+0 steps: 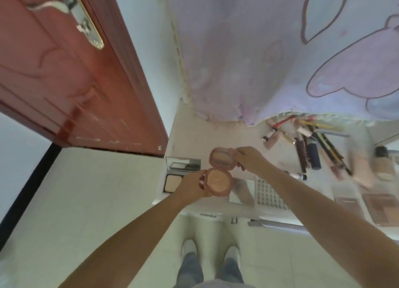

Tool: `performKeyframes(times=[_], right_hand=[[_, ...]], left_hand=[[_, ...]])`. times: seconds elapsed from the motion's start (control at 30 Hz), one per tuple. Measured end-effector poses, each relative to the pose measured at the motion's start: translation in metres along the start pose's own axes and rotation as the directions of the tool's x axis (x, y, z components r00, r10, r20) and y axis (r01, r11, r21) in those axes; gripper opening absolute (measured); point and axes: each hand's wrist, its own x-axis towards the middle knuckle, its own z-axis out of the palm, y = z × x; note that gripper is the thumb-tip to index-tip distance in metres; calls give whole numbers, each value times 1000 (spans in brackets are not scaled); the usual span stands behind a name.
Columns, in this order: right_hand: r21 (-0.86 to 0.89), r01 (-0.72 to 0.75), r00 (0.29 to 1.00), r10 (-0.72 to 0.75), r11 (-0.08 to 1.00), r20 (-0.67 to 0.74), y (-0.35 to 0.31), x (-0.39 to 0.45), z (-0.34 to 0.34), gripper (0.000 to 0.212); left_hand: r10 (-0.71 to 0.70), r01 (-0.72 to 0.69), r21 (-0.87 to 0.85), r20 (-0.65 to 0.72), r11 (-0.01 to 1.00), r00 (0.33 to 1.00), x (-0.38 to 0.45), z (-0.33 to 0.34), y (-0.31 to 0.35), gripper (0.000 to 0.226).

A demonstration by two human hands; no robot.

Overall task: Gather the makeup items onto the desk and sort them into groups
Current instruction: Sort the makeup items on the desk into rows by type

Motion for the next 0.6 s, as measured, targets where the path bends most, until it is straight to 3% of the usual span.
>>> performKeyframes(times=[0.2, 0.37, 0.6], right_hand=[[-54, -38, 997, 41, 998, 60, 23, 2, 36, 39], [-59, -46, 998, 49, 997, 43, 22, 9, 39, 47], [-55, -64, 998, 64, 996, 13, 21, 22, 37, 43]], left_hand=[[-67, 71, 181, -30, 981, 997, -4, 32, -29, 29], [-117, 129, 323, -58, 938, 991, 2, 40, -28, 31], [-180, 226, 426, -146, 876, 973, 7, 50, -24, 30]])
